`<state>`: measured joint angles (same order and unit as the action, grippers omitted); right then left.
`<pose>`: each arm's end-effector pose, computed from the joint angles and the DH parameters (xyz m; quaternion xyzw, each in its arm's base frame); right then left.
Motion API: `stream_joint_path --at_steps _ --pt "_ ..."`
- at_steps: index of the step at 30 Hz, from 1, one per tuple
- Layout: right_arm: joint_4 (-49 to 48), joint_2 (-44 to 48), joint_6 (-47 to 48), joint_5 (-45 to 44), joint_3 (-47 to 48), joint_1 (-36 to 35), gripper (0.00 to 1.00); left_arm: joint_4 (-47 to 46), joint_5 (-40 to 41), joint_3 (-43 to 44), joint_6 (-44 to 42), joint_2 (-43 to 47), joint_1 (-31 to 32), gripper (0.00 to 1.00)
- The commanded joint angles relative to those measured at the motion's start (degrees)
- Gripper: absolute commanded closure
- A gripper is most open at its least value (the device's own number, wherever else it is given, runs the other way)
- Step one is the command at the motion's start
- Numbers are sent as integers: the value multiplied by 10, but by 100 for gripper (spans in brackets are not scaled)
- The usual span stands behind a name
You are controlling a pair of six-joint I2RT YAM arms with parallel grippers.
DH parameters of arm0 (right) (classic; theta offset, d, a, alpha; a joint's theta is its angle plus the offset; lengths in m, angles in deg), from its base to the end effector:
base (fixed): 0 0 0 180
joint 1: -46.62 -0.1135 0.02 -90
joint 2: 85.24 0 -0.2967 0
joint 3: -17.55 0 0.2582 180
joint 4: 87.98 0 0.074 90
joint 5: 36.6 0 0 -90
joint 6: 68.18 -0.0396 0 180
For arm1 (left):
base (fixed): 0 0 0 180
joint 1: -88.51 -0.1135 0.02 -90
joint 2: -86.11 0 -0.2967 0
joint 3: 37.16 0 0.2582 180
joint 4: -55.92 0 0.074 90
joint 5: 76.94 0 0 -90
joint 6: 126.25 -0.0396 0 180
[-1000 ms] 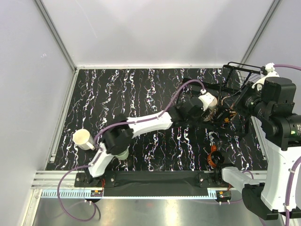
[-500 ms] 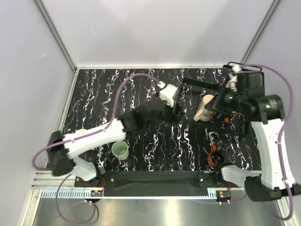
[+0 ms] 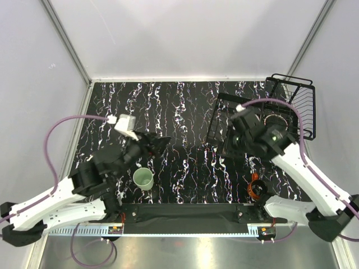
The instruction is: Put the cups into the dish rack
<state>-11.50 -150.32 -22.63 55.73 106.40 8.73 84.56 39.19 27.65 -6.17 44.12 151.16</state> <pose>0.1569 0.1242 0.3963 0.0477 0.9461 0.2249 0.2279 0.0828 -0.1221 0.4010 0.0573 0.7364 -0.3568 0.5720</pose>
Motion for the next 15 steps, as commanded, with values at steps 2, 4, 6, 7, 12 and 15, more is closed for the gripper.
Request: stream_joint_path --at_steps 2,4,6,7,12,15 --pt "-1 75 -101 -88 -97 -39 92 6 50 -31 29 44 1 28" --pt "10 117 -130 -112 -150 -53 92 20 54 -30 27 46 1 27" --pt "31 159 -168 -123 -182 -60 93 23 51 -33 23 50 2 27" --pt "41 169 -179 -133 -206 -61 94 20 49 -36 18 50 1 27" --pt "95 217 -237 -156 -259 -62 94 7 38 -46 0 47 1 26" --pt "143 201 -268 -207 -276 -61 90 9 45 -48 -8 46 2 25"
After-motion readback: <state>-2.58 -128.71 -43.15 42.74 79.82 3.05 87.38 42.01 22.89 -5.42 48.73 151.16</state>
